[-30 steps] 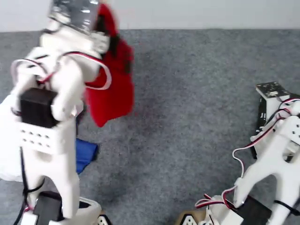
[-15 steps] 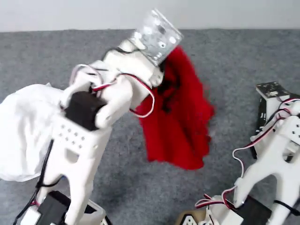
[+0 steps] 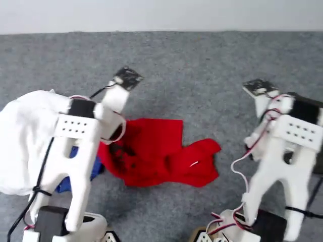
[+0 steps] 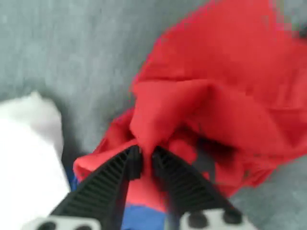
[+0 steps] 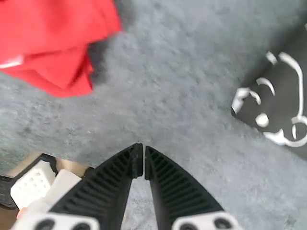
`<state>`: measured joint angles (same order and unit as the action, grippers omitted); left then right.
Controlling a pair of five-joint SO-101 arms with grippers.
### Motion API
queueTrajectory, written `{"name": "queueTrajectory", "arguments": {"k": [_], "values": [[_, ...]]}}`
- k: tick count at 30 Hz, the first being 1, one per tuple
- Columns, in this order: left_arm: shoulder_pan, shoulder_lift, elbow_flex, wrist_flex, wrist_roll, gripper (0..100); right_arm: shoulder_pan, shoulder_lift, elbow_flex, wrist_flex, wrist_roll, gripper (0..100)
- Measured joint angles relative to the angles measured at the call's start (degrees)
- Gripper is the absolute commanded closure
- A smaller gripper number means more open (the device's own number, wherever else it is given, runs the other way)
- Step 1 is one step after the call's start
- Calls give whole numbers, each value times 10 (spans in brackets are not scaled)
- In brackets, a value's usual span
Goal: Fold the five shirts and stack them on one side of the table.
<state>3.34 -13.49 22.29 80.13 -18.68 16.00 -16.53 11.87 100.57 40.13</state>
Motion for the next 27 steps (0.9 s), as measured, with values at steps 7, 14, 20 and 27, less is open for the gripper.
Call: {"name": "queueTrajectory", "arguments": {"k": [7,14,20,27], "values": [[-73,0,-26,58,-7,819,-131,62,0,-1,-68,827],[-81,0,-113,155,-11,822,-184,181,-56,-1,-133,780],[-81,0,-133,174,-11,823,-214,270,-135,-1,-191,780],[-111,0,-133,175,-11,823,-246,351,-174,-11,-229,781]]}}
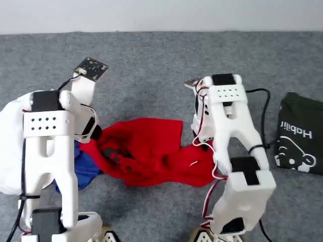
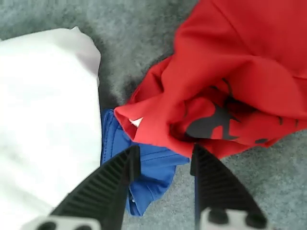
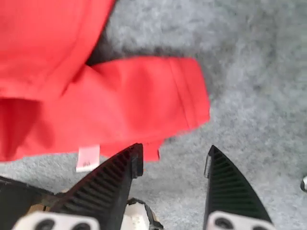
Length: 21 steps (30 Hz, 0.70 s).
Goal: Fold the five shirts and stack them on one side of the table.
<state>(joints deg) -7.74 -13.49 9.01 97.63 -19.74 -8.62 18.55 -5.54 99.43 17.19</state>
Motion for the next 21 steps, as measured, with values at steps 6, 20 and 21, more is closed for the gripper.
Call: {"name": "queueTrajectory", "arguments": {"k": [6,20,21], "values": [[-10,0,0,0,0,823,2,78,-10,-45,-5,783],[-13,0,0,0,0,823,1,119,-10,-55,23,988],[-13,0,0,0,0,824,2,119,-17,-47,24,988]]}}
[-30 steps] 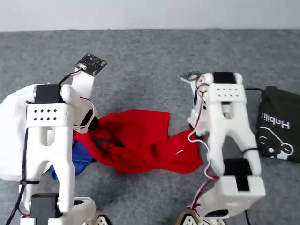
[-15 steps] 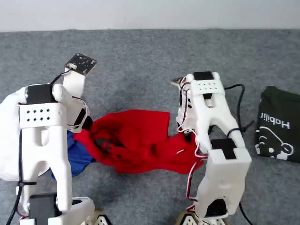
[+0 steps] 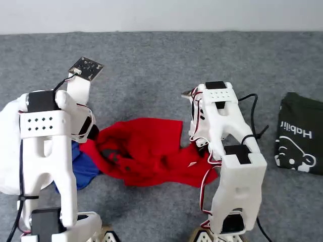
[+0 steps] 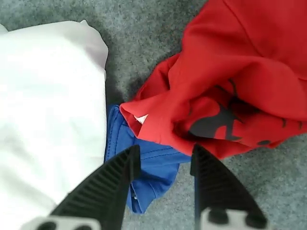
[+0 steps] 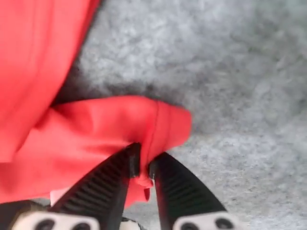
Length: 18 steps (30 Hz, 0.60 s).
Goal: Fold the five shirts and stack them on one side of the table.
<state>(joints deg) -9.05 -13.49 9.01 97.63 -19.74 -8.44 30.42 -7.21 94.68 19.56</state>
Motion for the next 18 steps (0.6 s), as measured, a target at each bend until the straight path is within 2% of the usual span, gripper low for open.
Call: {"name": "queueTrajectory", "arguments": {"k": [4,9,14,18], "values": [[0,-6,-9,1,0,833,32,0,-67,53,11,988],[4,-59,-49,0,0,830,89,-31,-102,58,55,988],[23,-81,-72,-8,0,829,106,-128,-79,58,98,988],[56,-62,-76,-30,6,829,110,-200,-5,58,124,988]]}}
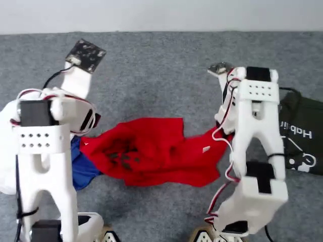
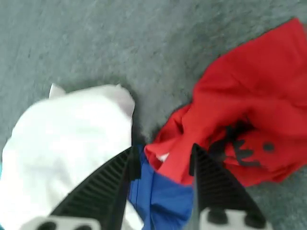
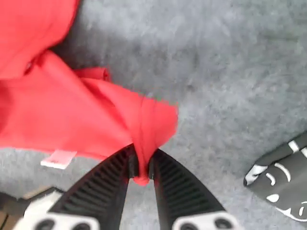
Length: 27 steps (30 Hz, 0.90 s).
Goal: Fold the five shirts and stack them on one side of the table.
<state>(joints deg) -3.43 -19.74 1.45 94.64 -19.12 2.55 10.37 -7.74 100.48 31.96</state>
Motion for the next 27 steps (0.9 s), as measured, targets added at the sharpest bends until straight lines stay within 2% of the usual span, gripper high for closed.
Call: {"name": "queueTrajectory", "arguments": {"k": [5,10,14,27], "values": [[62,81,-2,-71,29,829,8,-46,98,0,16,988],[136,200,-40,-122,35,812,42,-47,130,-3,16,988],[183,304,-105,-128,35,767,55,-47,146,-3,17,988],[273,621,-366,-128,35,763,55,-48,185,-9,18,988]]}}
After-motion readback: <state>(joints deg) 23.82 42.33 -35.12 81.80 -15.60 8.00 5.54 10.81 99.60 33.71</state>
